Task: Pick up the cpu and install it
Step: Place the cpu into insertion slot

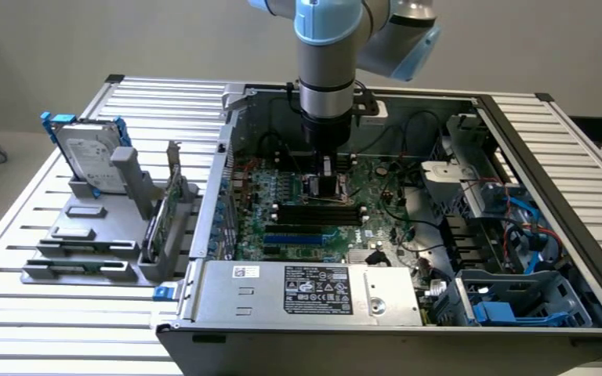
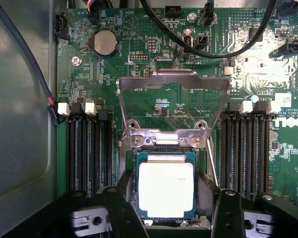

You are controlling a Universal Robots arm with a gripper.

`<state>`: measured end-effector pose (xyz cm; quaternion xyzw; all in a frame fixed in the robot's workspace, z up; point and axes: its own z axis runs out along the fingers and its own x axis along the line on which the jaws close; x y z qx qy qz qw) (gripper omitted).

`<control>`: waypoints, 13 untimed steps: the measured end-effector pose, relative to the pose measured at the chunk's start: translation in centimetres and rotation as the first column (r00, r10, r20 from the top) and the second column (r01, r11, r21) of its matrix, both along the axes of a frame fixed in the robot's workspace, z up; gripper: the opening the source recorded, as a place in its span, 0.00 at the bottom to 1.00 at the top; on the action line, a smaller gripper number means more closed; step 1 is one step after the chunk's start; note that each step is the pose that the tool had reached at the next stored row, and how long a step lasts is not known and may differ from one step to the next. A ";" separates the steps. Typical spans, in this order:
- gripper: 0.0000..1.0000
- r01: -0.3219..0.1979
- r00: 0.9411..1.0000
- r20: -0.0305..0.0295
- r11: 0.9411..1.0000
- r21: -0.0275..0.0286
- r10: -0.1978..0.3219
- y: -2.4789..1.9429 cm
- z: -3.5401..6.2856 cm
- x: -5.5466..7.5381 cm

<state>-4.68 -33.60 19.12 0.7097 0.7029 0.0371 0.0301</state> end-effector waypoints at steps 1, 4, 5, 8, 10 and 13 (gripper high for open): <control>0.62 0.000 1.000 0.000 1.000 -0.001 0.000 -0.02 0.03 0.0; 0.62 0.000 1.000 -0.001 1.000 -0.002 0.000 -0.03 0.06 0.0; 0.62 0.000 1.000 -0.001 1.000 -0.002 0.000 -0.03 0.06 0.0; 0.62 0.000 1.000 -0.001 1.000 -0.001 0.000 -0.03 0.07 0.0; 0.62 0.000 1.000 -0.001 1.000 -0.002 0.000 -0.04 0.12 0.0; 0.62 0.000 1.000 -0.001 1.000 -0.002 0.000 -0.03 0.29 0.0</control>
